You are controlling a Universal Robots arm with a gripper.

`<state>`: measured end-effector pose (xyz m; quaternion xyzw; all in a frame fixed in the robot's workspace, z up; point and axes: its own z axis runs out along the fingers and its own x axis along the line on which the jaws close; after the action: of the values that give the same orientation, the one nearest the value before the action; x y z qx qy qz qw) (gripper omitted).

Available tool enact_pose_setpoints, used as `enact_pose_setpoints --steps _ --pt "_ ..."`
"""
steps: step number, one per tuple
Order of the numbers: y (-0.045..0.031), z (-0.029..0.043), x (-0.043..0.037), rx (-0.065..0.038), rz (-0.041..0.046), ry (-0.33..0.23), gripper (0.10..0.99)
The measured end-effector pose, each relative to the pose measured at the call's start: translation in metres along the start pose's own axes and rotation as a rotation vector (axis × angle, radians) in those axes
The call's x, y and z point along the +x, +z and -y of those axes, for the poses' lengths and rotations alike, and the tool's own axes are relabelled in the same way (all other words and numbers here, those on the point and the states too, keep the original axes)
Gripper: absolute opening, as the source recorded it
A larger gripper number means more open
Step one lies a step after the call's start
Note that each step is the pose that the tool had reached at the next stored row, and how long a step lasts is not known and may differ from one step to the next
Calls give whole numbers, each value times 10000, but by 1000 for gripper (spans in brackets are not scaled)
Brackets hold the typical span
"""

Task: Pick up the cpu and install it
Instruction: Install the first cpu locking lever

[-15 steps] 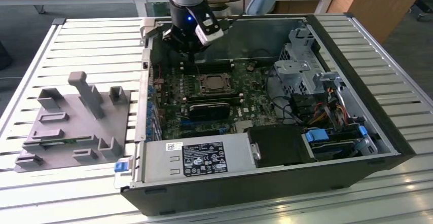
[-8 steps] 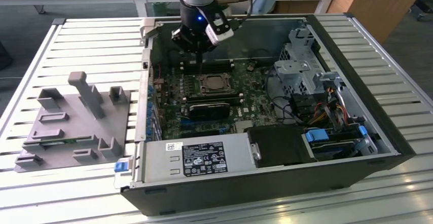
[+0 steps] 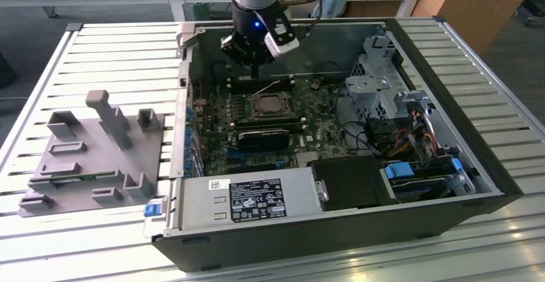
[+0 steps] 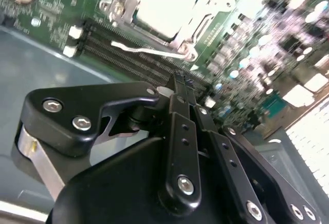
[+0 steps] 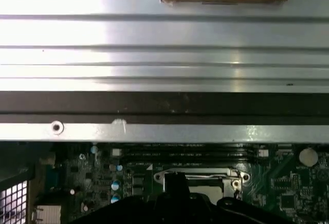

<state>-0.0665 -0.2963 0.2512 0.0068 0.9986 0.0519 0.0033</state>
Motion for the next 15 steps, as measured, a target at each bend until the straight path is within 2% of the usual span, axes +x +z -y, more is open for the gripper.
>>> enact_pose_setpoints --steps 2,3,5,7,9,15 --pt "12 1 -1 -7 5 1 106" --pt "17 2 -4 29 6 1 106" --pt "31 1 -9 151 26 -3 106" --pt "43 -2 -11 287 83 -12 106" --pt "65 0 -16 309 135 -17 106" --pt "152 4 -103 316 145 17 106"
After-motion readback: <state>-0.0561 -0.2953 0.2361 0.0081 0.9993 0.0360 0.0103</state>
